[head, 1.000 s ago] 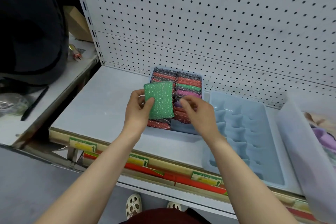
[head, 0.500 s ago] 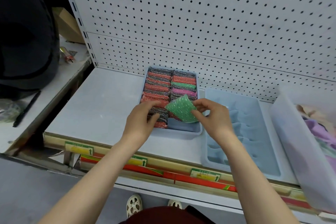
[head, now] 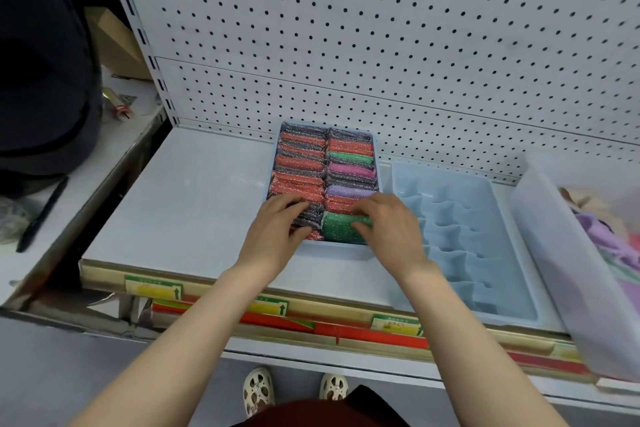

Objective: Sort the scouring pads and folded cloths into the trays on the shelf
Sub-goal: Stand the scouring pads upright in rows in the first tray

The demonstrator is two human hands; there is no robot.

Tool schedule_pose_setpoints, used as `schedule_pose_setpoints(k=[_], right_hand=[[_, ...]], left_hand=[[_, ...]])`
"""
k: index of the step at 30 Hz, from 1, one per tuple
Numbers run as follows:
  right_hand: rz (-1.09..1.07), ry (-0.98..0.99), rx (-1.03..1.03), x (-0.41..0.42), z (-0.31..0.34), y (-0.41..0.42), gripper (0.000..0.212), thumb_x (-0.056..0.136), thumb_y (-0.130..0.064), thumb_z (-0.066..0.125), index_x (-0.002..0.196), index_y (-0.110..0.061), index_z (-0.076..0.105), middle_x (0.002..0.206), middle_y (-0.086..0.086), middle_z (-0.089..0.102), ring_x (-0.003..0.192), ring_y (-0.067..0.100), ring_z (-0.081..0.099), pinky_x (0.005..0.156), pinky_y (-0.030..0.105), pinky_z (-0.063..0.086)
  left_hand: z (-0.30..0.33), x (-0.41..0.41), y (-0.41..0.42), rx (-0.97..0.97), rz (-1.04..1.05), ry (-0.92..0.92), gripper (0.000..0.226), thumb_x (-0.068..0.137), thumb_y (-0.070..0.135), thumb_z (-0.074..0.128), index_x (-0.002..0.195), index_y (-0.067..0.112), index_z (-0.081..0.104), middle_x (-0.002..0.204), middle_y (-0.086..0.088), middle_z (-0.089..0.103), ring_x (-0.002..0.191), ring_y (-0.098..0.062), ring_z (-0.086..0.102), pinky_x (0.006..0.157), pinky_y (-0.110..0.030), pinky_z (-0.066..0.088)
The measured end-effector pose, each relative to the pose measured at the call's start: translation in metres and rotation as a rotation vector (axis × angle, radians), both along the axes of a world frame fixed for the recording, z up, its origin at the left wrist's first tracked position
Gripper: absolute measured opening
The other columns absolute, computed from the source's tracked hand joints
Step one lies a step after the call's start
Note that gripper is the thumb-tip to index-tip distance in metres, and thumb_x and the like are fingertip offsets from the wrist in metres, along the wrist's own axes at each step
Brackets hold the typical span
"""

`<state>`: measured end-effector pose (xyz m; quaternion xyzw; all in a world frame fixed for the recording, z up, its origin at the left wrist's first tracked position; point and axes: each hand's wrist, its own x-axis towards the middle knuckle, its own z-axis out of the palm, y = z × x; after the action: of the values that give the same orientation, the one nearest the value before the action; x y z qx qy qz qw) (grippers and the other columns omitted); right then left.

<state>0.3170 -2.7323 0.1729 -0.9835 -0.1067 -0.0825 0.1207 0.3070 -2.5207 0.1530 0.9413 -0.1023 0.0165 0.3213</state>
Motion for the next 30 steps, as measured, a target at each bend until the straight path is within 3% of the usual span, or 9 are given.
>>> schedule_pose_setpoints(k=[7, 15, 20, 25, 28, 30], right_hand=[[-0.025, 0.046, 0.068, -0.007, -0.013, -0.005, 0.038, 0.085, -0.022, 0.073, 0.121, -0.016, 0.065, 0.116, 0.002, 0.063, 0.108, 0.026, 0.055, 0.09, 0.036, 0.047], [-0.179, -0.091, 0.202, -0.038, 0.002, -0.042, 0.03, 0.089, -0.019, 0.069, 0.118, -0.016, 0.066, 0.112, 0.007, 0.064, 0.103, 0.032, 0.058, 0.084, 0.041, 0.049], [-0.394, -0.157, 0.277, -0.087, 0.023, -0.118, 0.034, 0.089, -0.022, 0.068, 0.122, -0.02, 0.064, 0.119, 0.004, 0.061, 0.109, 0.027, 0.056, 0.092, 0.036, 0.044], [-0.617, -0.244, 0.258, -0.156, 0.04, -0.232, 0.037, 0.089, -0.018, 0.066, 0.125, -0.019, 0.062, 0.121, 0.002, 0.06, 0.107, 0.023, 0.056, 0.092, 0.032, 0.041], [-0.771, -0.172, 0.186, -0.192, 0.053, -0.317, 0.042, 0.087, -0.01, 0.064, 0.128, -0.016, 0.06, 0.123, 0.007, 0.06, 0.111, 0.027, 0.054, 0.092, 0.037, 0.042], [-0.781, -0.018, 0.136, -0.209, 0.063, -0.368, 0.041, 0.086, -0.013, 0.066, 0.126, -0.018, 0.062, 0.124, 0.008, 0.062, 0.115, 0.029, 0.055, 0.094, 0.038, 0.043]], left_hand=[[-0.004, -0.003, 0.003, 0.045, -0.027, -0.091, 0.04, 0.095, 0.022, 0.059, 0.133, 0.011, 0.057, 0.136, -0.003, 0.052, 0.129, -0.024, 0.042, 0.109, -0.032, 0.032], [0.02, 0.003, -0.032, 0.031, -0.127, -0.097, 0.036, 0.098, 0.029, 0.052, 0.133, 0.022, 0.057, 0.137, 0.003, 0.052, 0.126, -0.02, 0.044, 0.103, -0.035, 0.038], [0.049, 0.002, -0.107, -0.014, -0.32, -0.103, 0.032, 0.099, 0.032, 0.05, 0.13, 0.027, 0.058, 0.135, 0.006, 0.054, 0.119, -0.017, 0.054, 0.097, -0.033, 0.044], [0.055, -0.012, -0.219, -0.064, -0.516, -0.149, 0.03, 0.097, 0.028, 0.055, 0.126, 0.023, 0.062, 0.129, 0.001, 0.059, 0.12, -0.021, 0.054, 0.096, -0.03, 0.039], [0.059, -0.03, -0.297, -0.099, -0.614, -0.173, 0.03, 0.094, 0.026, 0.059, 0.124, 0.022, 0.063, 0.125, -0.001, 0.061, 0.113, -0.024, 0.058, 0.095, -0.036, 0.046], [0.06, -0.044, -0.346, -0.099, -0.669, -0.182, 0.031, 0.092, 0.026, 0.061, 0.123, 0.022, 0.063, 0.124, 0.0, 0.062, 0.11, -0.024, 0.059, 0.092, -0.037, 0.049]])
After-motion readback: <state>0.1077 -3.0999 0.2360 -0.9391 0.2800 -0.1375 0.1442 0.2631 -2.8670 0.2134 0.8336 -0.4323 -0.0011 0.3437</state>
